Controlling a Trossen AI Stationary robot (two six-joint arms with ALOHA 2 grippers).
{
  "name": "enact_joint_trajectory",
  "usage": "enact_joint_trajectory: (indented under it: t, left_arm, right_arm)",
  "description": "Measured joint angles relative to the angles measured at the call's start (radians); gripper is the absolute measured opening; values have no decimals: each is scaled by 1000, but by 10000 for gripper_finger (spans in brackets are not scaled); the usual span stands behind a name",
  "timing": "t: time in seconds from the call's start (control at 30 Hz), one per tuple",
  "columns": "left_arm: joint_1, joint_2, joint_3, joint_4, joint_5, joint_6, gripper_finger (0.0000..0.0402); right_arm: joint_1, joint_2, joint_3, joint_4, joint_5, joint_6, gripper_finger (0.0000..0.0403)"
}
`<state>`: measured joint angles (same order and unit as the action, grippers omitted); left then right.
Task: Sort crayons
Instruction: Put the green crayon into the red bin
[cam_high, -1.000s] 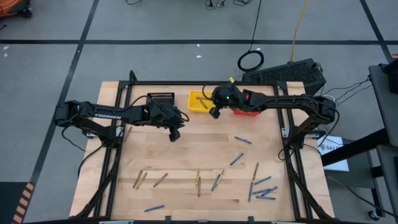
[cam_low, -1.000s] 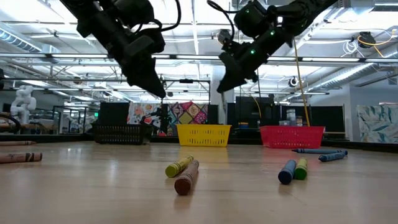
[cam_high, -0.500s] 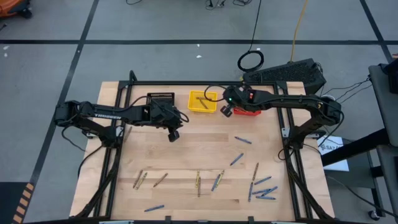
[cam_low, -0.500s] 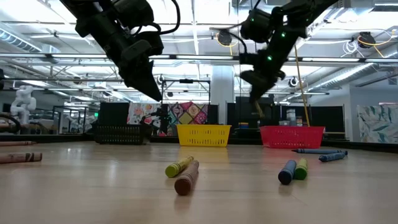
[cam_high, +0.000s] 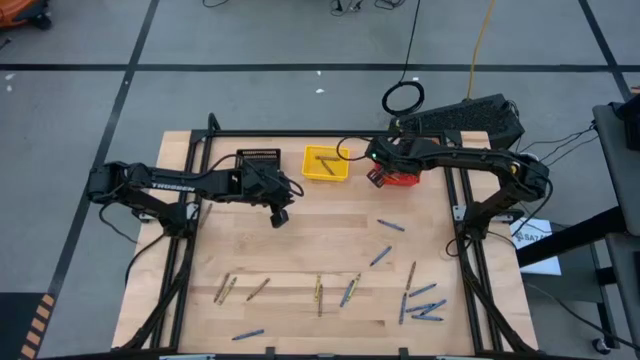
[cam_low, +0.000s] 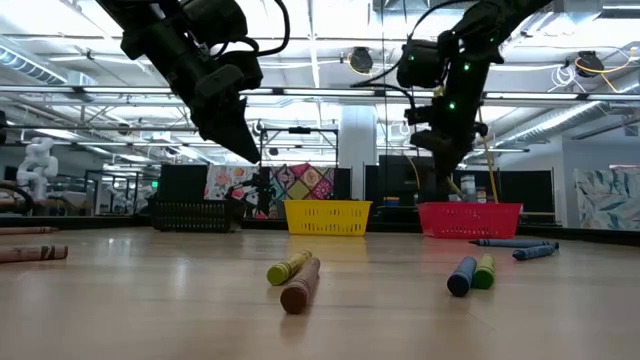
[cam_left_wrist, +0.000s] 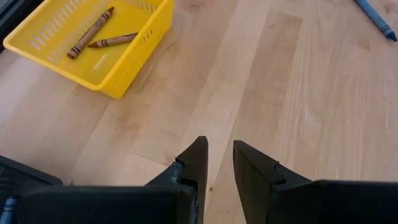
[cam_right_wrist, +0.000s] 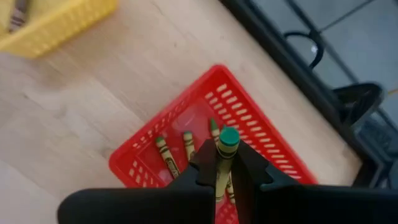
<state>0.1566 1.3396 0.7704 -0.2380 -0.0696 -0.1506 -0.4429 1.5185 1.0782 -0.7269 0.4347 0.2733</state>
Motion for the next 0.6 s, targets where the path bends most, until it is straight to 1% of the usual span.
enact_joint_trajectory:
  t: [0.17,0.6]
  left_arm:
    - [0,0,0,-1,0,-1,74]
    - [0,0,0,-8,0,-2,74]
  right_arm:
    - [-22,22,0,4,-17,-7,4]
    - [-28,69,1,-12,-21,-31,4]
